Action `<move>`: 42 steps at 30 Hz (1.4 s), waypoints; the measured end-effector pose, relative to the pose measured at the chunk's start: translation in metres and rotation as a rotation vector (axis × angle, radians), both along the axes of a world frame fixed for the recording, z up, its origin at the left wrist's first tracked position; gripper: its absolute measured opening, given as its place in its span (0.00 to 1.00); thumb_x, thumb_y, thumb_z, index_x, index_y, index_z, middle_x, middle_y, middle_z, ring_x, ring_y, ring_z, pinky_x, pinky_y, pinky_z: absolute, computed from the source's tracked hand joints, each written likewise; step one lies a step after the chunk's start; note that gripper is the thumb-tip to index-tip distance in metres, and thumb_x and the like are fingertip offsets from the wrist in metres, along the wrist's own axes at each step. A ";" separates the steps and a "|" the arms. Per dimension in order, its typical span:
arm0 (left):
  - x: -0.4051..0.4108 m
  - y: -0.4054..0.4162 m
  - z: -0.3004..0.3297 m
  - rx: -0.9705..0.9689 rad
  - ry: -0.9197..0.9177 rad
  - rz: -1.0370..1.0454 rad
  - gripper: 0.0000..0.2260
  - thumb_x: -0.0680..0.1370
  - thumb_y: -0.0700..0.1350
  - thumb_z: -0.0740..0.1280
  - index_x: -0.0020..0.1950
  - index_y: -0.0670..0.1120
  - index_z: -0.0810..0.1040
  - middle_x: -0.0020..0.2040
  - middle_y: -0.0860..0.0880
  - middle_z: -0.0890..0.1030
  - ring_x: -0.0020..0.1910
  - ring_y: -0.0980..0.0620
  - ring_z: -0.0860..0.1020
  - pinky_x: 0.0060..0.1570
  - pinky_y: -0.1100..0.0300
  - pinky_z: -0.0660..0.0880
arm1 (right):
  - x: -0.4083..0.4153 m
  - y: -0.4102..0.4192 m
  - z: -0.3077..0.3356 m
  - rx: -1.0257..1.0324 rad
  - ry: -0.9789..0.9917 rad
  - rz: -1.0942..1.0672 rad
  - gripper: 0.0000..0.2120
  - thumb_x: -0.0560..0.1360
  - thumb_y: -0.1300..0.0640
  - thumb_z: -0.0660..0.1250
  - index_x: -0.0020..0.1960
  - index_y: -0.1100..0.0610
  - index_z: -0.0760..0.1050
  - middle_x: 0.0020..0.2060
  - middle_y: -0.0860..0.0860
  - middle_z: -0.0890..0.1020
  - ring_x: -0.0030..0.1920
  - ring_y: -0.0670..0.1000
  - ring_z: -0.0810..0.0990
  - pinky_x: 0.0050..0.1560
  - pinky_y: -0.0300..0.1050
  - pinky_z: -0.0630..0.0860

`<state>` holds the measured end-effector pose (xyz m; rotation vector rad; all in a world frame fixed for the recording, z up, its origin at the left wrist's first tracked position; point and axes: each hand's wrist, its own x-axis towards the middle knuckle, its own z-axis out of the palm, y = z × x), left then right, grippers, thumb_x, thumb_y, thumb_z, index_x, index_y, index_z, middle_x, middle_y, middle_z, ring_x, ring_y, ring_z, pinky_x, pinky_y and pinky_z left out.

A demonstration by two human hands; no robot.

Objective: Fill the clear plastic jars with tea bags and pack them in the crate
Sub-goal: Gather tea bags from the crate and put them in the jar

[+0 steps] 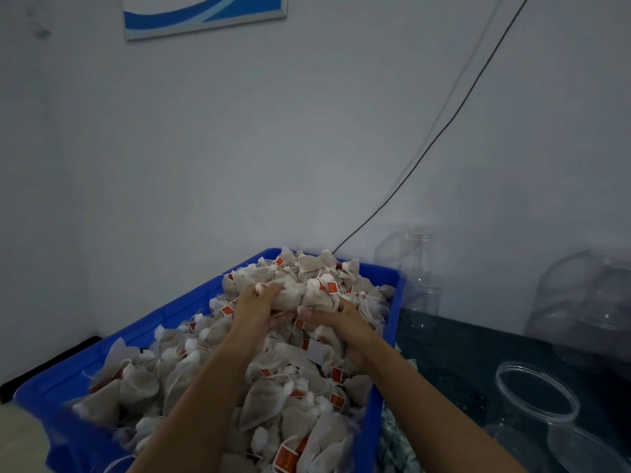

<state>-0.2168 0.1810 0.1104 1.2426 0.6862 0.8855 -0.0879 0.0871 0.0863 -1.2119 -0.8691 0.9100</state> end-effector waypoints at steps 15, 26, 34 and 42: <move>0.063 -0.087 0.038 -0.491 -0.218 -0.214 0.13 0.80 0.48 0.62 0.58 0.40 0.74 0.55 0.38 0.77 0.54 0.42 0.76 0.59 0.45 0.71 | 0.008 -0.074 0.050 0.019 -0.253 -0.161 0.10 0.77 0.60 0.65 0.58 0.54 0.76 0.52 0.53 0.83 0.52 0.50 0.82 0.52 0.45 0.80; 0.135 -0.183 0.038 -0.090 -0.009 -0.263 0.16 0.69 0.39 0.76 0.55 0.39 0.79 0.48 0.41 0.82 0.49 0.43 0.81 0.47 0.50 0.80 | 0.056 -0.185 0.063 0.041 -0.143 -0.106 0.17 0.72 0.71 0.59 0.57 0.57 0.72 0.52 0.53 0.80 0.47 0.47 0.83 0.42 0.39 0.80; 0.159 -0.222 -0.002 -0.320 -0.198 -0.228 0.14 0.72 0.36 0.72 0.56 0.42 0.76 0.47 0.42 0.81 0.43 0.44 0.81 0.39 0.52 0.78 | 0.094 -0.237 0.052 0.048 -0.139 -0.299 0.36 0.61 0.70 0.60 0.68 0.53 0.66 0.60 0.55 0.69 0.55 0.52 0.73 0.44 0.37 0.77; 0.178 -0.218 -0.017 -0.205 -0.242 -0.203 0.19 0.72 0.39 0.73 0.62 0.44 0.74 0.52 0.44 0.80 0.50 0.45 0.81 0.47 0.50 0.79 | 0.112 -0.249 0.026 0.115 -0.199 -0.534 0.22 0.75 0.71 0.66 0.63 0.51 0.72 0.56 0.54 0.77 0.57 0.55 0.78 0.59 0.52 0.78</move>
